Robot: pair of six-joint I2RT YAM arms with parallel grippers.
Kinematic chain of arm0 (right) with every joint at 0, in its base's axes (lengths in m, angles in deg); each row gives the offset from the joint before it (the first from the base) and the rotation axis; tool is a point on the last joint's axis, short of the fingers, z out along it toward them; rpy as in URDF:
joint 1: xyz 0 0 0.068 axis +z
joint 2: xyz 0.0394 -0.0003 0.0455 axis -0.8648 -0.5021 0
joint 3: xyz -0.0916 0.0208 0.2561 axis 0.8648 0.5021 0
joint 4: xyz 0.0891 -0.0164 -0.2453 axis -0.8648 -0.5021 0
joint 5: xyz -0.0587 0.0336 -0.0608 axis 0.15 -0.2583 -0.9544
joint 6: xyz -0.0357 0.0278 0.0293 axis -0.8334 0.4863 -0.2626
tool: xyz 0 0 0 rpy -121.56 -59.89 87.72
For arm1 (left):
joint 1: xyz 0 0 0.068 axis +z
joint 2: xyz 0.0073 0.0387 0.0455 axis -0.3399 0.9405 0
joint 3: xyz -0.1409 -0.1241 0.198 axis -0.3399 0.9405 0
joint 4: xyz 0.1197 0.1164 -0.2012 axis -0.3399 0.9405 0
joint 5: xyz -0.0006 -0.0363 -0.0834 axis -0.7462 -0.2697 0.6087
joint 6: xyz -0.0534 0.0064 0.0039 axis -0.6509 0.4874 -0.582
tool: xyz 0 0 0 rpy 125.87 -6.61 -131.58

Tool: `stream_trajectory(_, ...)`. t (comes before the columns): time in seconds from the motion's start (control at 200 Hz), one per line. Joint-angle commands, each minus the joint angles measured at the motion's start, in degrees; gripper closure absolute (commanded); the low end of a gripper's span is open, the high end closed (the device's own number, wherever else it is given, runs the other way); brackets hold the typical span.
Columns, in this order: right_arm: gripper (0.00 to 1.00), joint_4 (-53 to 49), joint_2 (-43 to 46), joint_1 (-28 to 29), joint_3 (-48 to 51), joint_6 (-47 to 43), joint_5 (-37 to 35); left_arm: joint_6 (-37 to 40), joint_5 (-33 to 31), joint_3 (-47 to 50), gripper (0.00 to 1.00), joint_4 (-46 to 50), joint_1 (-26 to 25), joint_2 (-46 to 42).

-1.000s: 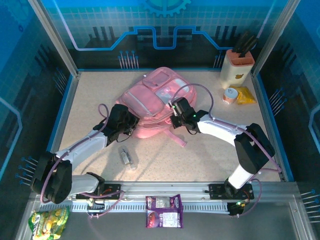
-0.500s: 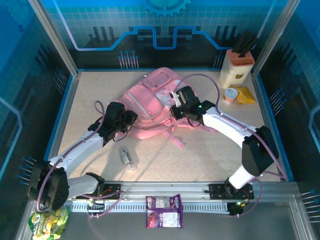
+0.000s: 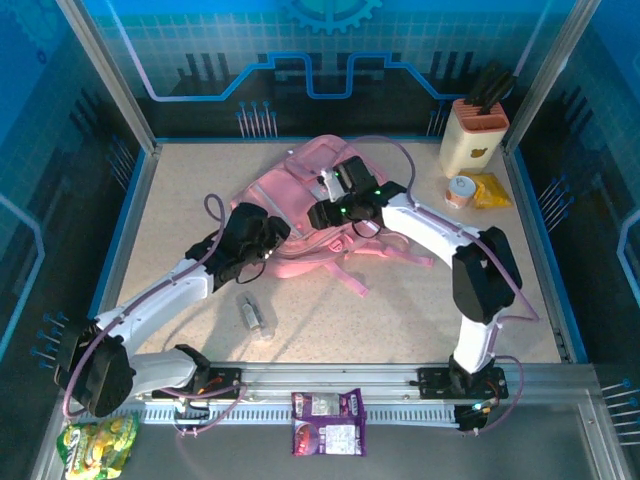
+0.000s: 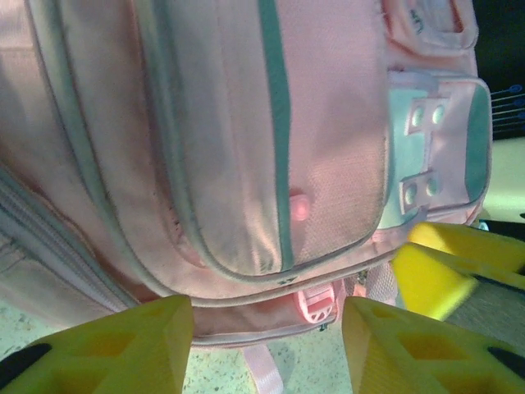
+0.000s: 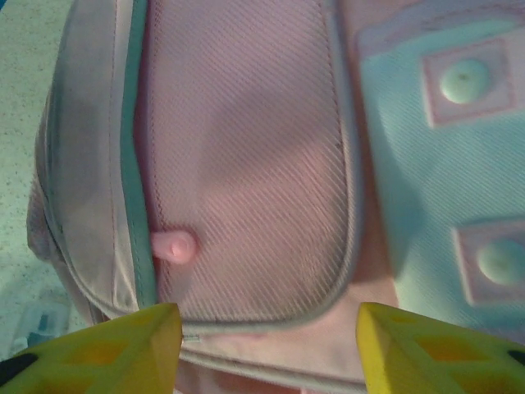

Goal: Pack the student bag
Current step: Unzip the student bag at the center of the table.

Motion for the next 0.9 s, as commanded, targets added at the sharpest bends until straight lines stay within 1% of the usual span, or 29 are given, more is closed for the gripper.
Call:
stream_trajectory(0.0,0.39,-5.1,-3.7,-0.4,-4.3,2.7,0.9,5.5,-5.1,-2.0,0.44,4.5,-1.0,0.9)
stream_trajectory(0.135,0.36,-7.0,-4.6,-0.5,-5.5,4.2,-3.8,9.1,-6.2,-2.2,0.37,5.7,-1.4,1.4)
stream_trajectory(0.21,0.36,-7.3,-5.3,-0.5,-5.4,4.8,-3.8,10.9,-6.8,-2.3,0.34,6.0,-1.5,1.7)
stream_trajectory(0.235,0.38,-7.3,-5.6,-0.6,-5.5,5.0,-3.3,11.5,-7.1,-2.4,0.33,6.0,-1.6,1.8)
stream_trajectory(0.305,0.46,-6.6,-6.8,-0.6,-6.0,5.5,0.1,13.1,-7.5,-2.8,0.29,6.1,-1.7,2.4)
stream_trajectory(0.355,0.48,-5.9,-7.5,-0.5,-6.5,6.0,2.0,14.3,-7.8,-3.1,0.27,6.1,-1.9,2.7)
stream_trajectory(0.44,0.49,-5.5,-8.8,-0.5,-7.3,6.8,2.9,16.5,-8.7,-3.3,0.25,5.5,-2.5,2.7)
stream_trajectory(0.555,0.61,-3.8,-9.0,-1.1,-7.1,8.7,5.5,19.3,-7.5,-3.2,0.25,4.9,-2.7,2.8)
stream_trajectory(0.665,0.83,0.2,-6.1,-1.5,-5.1,11.2,6.9,22.4,-5.8,-3.5,0.26,4.5,-3.1,2.6)
stream_trajectory(0.75,0.95,3.4,-3.2,-1.8,-3.8,13.8,8.3,23.6,-5.4,-3.8,0.27,5.1,-3.8,2.3)
stream_trajectory(0.795,1.00,4.8,-1.6,-2.2,-3.2,15.3,8.9,23.5,-5.2,-3.9,0.27,5.6,-4.2,2.0)
stream_trajectory(0.896,1.00,9.3,2.1,-2.7,-0.5,20.1,10.3,20.7,-4.7,-4.6,0.28,7.7,-5.6,1.6)
